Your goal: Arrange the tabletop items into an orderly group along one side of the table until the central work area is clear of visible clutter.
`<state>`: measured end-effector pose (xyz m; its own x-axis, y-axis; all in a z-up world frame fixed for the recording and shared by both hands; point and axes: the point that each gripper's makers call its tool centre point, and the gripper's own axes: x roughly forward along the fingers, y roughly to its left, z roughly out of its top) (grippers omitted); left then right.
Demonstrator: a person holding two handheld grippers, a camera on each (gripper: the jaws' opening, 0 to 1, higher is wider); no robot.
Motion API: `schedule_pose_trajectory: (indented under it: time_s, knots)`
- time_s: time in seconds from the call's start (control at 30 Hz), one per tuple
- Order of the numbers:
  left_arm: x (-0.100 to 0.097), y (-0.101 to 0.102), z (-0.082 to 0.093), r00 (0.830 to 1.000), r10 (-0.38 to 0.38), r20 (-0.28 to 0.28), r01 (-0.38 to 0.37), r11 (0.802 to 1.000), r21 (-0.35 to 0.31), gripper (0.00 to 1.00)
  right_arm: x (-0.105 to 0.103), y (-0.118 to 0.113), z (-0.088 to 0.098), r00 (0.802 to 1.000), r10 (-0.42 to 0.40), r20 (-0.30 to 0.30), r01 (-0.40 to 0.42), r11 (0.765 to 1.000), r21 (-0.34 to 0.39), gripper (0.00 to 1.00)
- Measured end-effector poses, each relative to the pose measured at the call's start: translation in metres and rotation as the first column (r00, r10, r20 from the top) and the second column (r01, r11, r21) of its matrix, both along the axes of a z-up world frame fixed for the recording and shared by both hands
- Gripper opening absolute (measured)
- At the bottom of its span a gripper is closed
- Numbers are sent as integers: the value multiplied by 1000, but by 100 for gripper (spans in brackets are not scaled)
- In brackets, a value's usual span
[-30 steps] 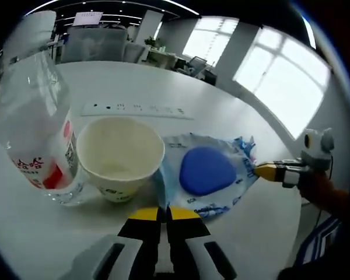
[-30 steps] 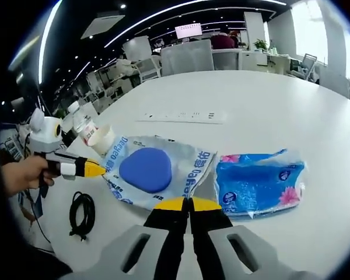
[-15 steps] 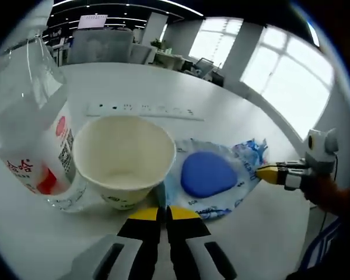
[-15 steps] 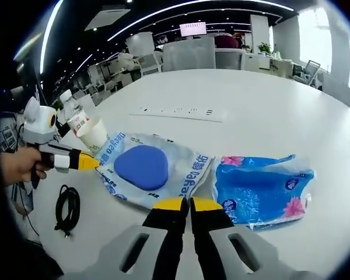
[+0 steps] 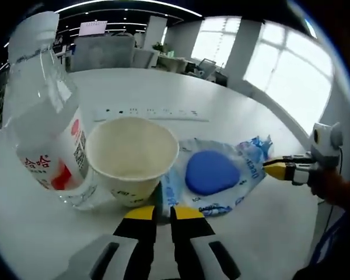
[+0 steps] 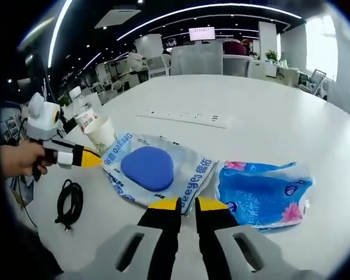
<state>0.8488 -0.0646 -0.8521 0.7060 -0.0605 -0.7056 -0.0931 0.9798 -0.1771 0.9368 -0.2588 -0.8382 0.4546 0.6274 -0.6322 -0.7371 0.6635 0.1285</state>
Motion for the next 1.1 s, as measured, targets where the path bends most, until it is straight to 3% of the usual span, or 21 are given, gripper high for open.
schedule_pose_trajectory:
  time_s: [0.13,0.23,0.47,0.77,0.9,1.1]
  knots:
    - [-3,-2,9,1000,2,25,-2,999,35,19,-3,-5,9,1000,2,21,-3,1000,13,10]
    - [-6,-8,16,999,0,41,-2,999,41,26,-5,-8,21,999,3,40,-4,1000,26,17]
    - [-3,-30,27,996,-42,78,39,998,39,33,1,-23,31,995,-13,101,9,999,34,26]
    - [11,-73,42,987,-106,123,105,994,14,34,11,-57,42,987,-93,134,85,995,59,28]
    - [17,-91,48,983,-128,131,129,992,-1,34,16,-71,36,987,-106,119,103,994,29,29]
    - [38,-114,59,976,-162,149,165,986,-10,34,40,-100,39,983,-120,135,124,992,-16,33]
